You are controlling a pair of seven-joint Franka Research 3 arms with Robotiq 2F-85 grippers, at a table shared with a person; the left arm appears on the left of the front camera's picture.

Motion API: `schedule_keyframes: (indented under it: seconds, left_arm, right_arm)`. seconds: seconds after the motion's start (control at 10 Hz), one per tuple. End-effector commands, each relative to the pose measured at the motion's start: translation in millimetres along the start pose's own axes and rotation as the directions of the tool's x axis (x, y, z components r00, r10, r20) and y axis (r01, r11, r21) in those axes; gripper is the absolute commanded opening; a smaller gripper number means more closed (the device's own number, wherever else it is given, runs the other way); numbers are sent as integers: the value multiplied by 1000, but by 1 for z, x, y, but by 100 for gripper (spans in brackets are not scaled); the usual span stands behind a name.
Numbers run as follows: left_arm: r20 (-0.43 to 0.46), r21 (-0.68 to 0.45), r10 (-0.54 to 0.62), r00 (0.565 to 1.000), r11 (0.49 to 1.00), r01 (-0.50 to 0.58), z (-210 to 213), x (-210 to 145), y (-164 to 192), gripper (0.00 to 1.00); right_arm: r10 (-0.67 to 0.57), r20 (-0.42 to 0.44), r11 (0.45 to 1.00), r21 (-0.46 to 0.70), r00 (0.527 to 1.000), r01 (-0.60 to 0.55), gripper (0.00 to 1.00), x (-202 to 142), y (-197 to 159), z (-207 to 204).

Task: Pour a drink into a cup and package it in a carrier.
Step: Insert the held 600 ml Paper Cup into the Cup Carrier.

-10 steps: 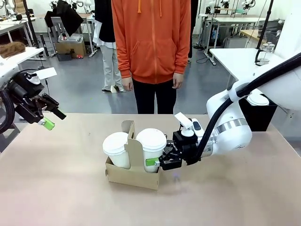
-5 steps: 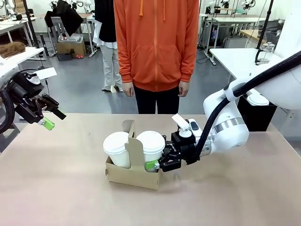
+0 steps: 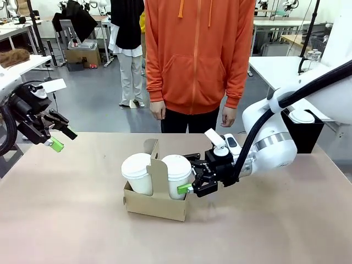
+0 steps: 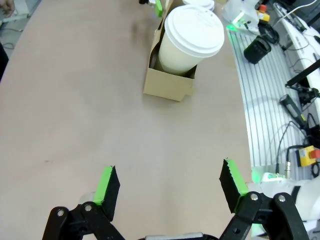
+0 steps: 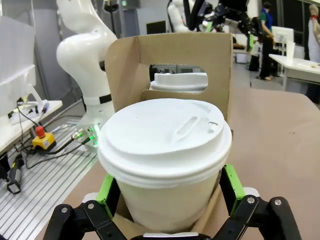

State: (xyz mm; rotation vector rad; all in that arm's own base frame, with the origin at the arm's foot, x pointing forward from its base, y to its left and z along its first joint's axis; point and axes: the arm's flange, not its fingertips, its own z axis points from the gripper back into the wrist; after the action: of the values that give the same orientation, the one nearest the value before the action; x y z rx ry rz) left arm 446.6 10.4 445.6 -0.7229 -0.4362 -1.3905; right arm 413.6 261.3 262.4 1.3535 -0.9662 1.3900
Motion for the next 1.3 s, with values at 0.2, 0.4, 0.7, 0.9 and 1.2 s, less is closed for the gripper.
schedule_keyframes:
  seconds: [0.2, 0.4, 0.7, 0.9, 1.2]
  left_arm:
    - [1, 12, 2, 1000, 1000, -2, 0, 2, -2, 100]
    - [1, 12, 2, 1000, 1000, -2, 0, 2, -2, 100]
    - [1, 12, 2, 1000, 1000, -2, 0, 2, -2, 100]
    - [1, 12, 2, 1000, 1000, -2, 0, 2, -2, 100]
    - [1, 12, 2, 1000, 1000, -2, 0, 2, -2, 100]
  right_arm:
    - [-34, -106, 988, -152, 994, 17, 100, 39, 23, 88]
    - [-113, -154, 956, -285, 982, 66, 100, 66, 47, 153]
    - [-214, -185, 893, -436, 959, 115, 100, 95, 80, 217]
    - [-236, -209, 885, -451, 949, 121, 100, 93, 80, 218]
    - [-198, -188, 886, -454, 962, 94, 81, 95, 81, 231]
